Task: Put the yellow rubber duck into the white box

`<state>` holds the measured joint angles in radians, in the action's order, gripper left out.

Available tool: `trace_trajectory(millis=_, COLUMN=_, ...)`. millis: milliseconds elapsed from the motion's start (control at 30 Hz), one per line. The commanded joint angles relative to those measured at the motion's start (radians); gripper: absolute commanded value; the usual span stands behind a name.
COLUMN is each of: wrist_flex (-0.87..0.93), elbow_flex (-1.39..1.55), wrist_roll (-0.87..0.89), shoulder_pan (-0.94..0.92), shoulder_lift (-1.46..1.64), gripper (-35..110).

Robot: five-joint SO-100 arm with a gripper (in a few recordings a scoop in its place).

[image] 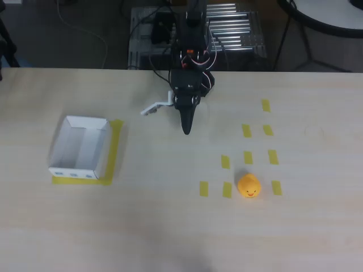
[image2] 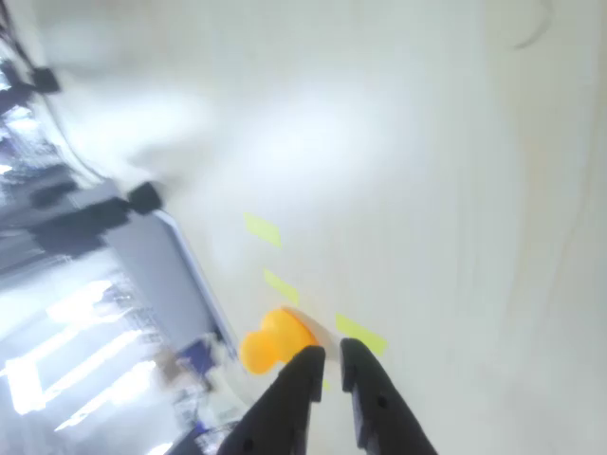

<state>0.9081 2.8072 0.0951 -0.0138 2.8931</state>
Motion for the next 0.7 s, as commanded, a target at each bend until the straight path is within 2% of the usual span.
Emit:
trace_trajectory(millis=0, wrist_flex=0.147, elbow_flex=-0.657, wrist_roll=-0.272, shoulder_pan=-0.026, shoulder_lift=-0.497, gripper=0)
trace_trajectory(millis=167, wrist_flex=0.423, elbow_flex=-1.239, wrist_roll=-0.282, shoulder_pan=0.008, shoulder_lift=-0.900, gripper=15)
trace_trajectory(millis=267, wrist_flex=0.566, elbow_flex=-1.482, wrist_roll=-0.472, shoulder_pan=0.051, shoulder_lift=-1.057, gripper=26)
trace_trajectory(millis=333, wrist_flex=0.615, elbow_flex=-1.569, wrist_roll=-0.568, shoulder_pan=0.103, shoulder_lift=-1.129, gripper=31)
trace_trajectory(millis=400, wrist_flex=0.670, elbow_flex=-1.632, wrist_roll=-0.655, shoulder_pan=0.164, shoulder_lift=-1.200, gripper=44)
trace_trajectory(millis=667, wrist_flex=0.788, elbow_flex=-1.878, wrist_roll=-0.749, shoulder_pan=0.319, shoulder_lift=-1.566, gripper=58)
